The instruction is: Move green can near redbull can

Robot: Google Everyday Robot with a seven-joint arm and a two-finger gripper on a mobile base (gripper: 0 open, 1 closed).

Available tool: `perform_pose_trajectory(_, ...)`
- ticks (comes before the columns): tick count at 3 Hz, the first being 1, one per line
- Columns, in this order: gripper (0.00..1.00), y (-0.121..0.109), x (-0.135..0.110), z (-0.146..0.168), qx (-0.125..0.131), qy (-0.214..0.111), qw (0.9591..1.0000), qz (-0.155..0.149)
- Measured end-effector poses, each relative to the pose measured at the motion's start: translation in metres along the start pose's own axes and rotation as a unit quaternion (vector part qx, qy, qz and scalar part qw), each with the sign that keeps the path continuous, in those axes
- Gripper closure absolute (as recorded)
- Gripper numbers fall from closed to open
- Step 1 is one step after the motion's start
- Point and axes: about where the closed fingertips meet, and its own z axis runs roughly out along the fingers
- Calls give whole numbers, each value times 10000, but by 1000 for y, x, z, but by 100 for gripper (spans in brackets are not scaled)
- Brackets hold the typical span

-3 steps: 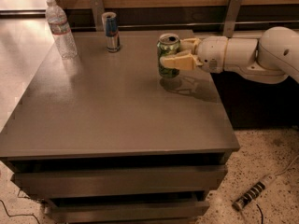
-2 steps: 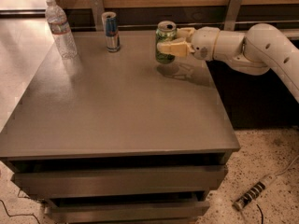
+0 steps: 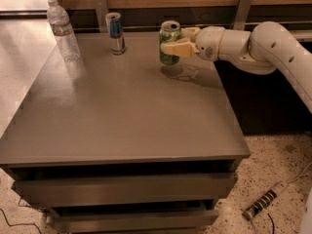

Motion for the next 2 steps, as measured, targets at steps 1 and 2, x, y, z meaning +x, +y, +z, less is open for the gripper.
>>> perform_pose_trajectory(1,100,-7,3,32,-182,103,9998,64)
perform_pose_trajectory(2,100,-9,10,61,-357,186,9990,177)
